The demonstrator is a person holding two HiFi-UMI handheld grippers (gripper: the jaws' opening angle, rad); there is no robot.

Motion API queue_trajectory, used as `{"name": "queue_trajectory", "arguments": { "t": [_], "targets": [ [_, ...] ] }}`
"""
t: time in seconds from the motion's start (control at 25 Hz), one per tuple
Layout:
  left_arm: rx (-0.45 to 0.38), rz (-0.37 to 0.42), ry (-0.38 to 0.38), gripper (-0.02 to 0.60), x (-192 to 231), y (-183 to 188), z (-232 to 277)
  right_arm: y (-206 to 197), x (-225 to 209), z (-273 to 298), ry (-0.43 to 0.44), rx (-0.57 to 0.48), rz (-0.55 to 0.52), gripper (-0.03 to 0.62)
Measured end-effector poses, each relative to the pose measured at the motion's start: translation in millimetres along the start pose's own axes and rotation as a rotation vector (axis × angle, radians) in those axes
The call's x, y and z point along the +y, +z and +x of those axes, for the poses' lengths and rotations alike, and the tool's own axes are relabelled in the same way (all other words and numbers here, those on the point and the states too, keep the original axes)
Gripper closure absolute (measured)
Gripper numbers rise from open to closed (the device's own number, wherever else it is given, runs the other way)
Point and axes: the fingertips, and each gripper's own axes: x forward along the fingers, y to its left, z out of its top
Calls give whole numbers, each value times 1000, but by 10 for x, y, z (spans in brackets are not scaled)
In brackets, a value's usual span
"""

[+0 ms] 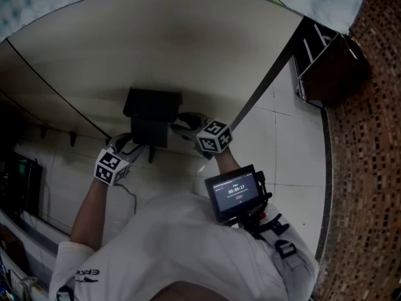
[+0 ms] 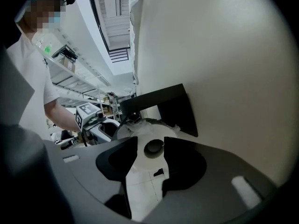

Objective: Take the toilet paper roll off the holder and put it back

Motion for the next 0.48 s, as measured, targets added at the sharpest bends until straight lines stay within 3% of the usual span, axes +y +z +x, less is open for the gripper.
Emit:
{"name": "queue_trajectory", "arguments": {
  "t": [0.48],
  "targets": [
    [-4,20,-1,374,-67,16,8,-7,89,170,29,35,-39,393]
  ]
}}
